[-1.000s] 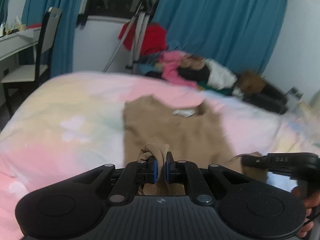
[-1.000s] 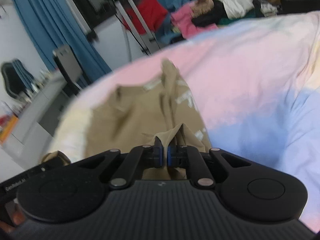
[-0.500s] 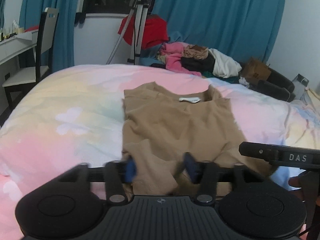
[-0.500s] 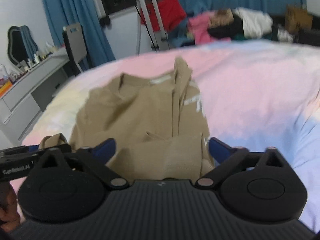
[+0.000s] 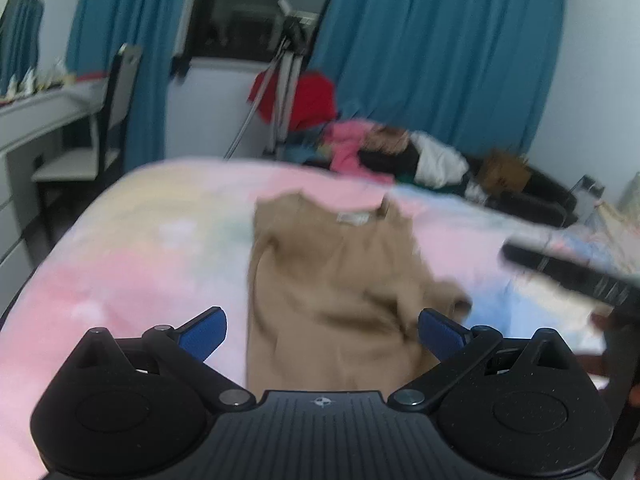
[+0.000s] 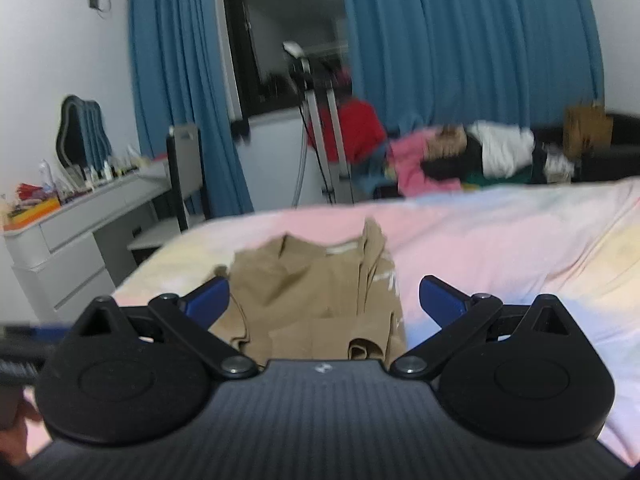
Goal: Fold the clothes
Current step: 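Open both grippers and release the folded shirt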
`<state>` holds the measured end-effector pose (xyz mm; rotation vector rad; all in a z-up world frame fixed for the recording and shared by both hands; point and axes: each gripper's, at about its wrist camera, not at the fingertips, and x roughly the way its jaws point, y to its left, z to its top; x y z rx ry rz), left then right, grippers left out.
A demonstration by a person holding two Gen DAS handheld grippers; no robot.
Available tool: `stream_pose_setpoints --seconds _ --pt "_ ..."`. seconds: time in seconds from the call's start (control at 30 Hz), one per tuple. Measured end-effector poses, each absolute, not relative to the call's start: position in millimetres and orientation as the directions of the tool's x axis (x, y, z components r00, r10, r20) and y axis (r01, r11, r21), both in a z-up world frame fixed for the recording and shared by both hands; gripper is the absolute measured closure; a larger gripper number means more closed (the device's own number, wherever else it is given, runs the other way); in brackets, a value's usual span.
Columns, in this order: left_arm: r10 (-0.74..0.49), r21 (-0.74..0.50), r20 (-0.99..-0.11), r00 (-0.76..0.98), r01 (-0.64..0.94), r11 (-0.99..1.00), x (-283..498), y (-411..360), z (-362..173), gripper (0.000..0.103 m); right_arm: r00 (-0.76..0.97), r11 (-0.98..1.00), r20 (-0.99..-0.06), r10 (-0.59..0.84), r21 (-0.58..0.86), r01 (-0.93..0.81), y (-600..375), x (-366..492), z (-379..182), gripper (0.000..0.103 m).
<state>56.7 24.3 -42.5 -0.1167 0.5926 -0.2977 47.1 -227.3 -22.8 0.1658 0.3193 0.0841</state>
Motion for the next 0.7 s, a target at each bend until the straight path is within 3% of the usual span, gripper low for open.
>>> stream_pose_setpoints --seconds 0.13,0.3,0.43,0.7 --pt "-0.299 -0.204 -0.562 0.771 0.221 0.954 34 26 -52 0.000 0.954 0.987 -0.287 0.086 0.153 -0.043 -224 27 -22 0.000" --pt "-0.342 -0.299 -0.606 0.718 0.193 0.935 37 27 -64 0.000 0.913 0.978 -0.401 0.080 0.209 0.006 -226 26 -36 0.000" --pt "-0.444 -0.500 -0.660 0.606 0.087 0.862 55 43 -91 0.003 0.857 0.914 -0.481 0.184 0.404 0.031 -235 36 -60 0.001" --pt "-0.605 -0.735 -0.635 0.480 -0.135 0.664 82 71 -143 0.010 0.727 0.637 -0.540 0.425 0.749 0.184 -258 55 -115 0.005"
